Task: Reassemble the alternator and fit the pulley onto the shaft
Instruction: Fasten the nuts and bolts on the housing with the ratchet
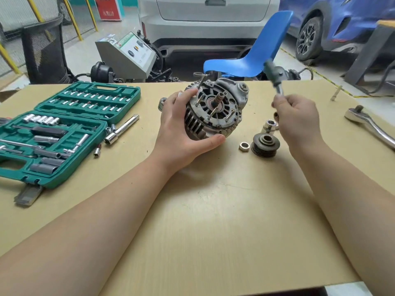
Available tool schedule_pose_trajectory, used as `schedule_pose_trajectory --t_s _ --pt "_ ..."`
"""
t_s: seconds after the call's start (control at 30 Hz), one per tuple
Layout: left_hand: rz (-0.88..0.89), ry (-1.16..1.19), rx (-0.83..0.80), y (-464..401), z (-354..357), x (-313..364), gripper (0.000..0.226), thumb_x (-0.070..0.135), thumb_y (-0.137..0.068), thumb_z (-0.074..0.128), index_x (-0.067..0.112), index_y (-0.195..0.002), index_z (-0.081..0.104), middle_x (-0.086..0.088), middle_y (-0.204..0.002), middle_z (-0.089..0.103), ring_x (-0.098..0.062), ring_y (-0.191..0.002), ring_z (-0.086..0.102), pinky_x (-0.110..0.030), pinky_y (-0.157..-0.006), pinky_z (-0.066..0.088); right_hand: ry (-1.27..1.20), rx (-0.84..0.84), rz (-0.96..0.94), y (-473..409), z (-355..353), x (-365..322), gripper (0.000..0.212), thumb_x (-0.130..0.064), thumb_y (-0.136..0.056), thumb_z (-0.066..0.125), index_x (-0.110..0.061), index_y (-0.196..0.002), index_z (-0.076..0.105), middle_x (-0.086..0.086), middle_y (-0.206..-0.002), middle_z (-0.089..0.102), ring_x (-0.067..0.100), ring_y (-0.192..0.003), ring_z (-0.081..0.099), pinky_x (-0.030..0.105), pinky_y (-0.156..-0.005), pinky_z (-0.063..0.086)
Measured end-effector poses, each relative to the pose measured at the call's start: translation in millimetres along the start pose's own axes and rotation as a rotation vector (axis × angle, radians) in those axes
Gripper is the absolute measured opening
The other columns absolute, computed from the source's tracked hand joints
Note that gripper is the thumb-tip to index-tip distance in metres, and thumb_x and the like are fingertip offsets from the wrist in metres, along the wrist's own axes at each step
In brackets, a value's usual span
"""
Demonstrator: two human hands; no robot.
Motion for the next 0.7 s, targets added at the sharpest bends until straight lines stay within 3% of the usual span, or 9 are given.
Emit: schedule_pose_trajectory --t_s 0.07,0.17,0.27,0.37,0.5,0.7 --pt "-0.007 -0.003 0.0 0.6 -0.4 0.3 0.103 0.059 -0.066 0.096 0.059 -0.151 0.037 -0.002 -0.154 0.036 -0.027 -0.151 0.041 -0.054 -0.122 0.042 0.158 -0.055 0.037 -5.2 4.3 15.9 0.034 -0.045 -0.093 0.055 -0.016 -0.083 0.069 -0.01 -0.061 0.06 0.002 -0.047 0.056 0.024 -0.047 0.039" --pt "-0.02 -0.004 -0.006 1.9 -1.9 0.6 0.104 0.059 -0.066 0.096 0.06 -0.151 0.036 -0.002 -0.156 0.036 -0.028 -0.153 0.039 -0.055 -0.122 0.042 0.323 -0.102 0.05 -10.1 6.5 27.4 0.032 -0.05 -0.09 0.054 -0.022 -0.081 0.068 -0.01 -0.064 0.063 0.012 -0.062 0.06 0.031 -0.057 0.041" --pt "-0.032 -0.008 -0.012 3.5 -4.2 0.8 0.104 0.061 -0.065 0.096 0.062 -0.15 0.035 -0.002 -0.157 0.035 -0.027 -0.153 0.038 -0.055 -0.123 0.041 0.307 -0.093 0.061 -13.8 2.8 31.2 0.029 -0.051 -0.089 0.057 -0.026 -0.082 0.069 -0.011 -0.071 0.066 0.005 -0.068 0.059 0.029 -0.058 0.04" --pt "-0.057 -0.003 -0.027 5.5 -5.5 1.5 0.105 0.063 -0.064 0.095 0.063 -0.15 0.034 -0.001 -0.158 0.033 -0.027 -0.155 0.037 -0.056 -0.124 0.04 0.162 -0.037 0.096 -19.3 -6.6 35.4 0.032 -0.051 -0.09 0.06 -0.022 -0.079 0.068 -0.01 -0.069 0.063 0.006 -0.06 0.055 0.029 -0.059 0.04" --pt "-0.065 -0.009 -0.032 7.1 -6.5 3.8 0.106 0.064 -0.064 0.094 0.06 -0.151 0.034 0.0 -0.159 0.033 -0.027 -0.154 0.037 -0.056 -0.124 0.04 0.162 0.067 0.127 -30.4 -25.0 45.0 0.032 -0.051 -0.093 0.057 -0.021 -0.086 0.067 -0.003 -0.076 0.064 0.02 -0.071 0.057 0.031 -0.06 0.039" --pt "-0.079 -0.011 -0.036 7.1 -7.7 4.2 0.106 0.065 -0.063 0.093 0.06 -0.151 0.035 -0.001 -0.159 0.033 -0.028 -0.155 0.036 -0.057 -0.123 0.04 0.559 -0.058 0.213 -39.7 -21.5 71.3 0.037 -0.05 -0.099 0.052 -0.019 -0.114 0.067 0.007 -0.108 0.066 0.033 -0.103 0.059 0.037 -0.078 0.042"
Point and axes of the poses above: each hand's wrist, its own y-axis away from the middle knuckle, its own z-axis out of the palm, x = y × z, the point moved 6 cm from there along -y, towards the middle knuckle
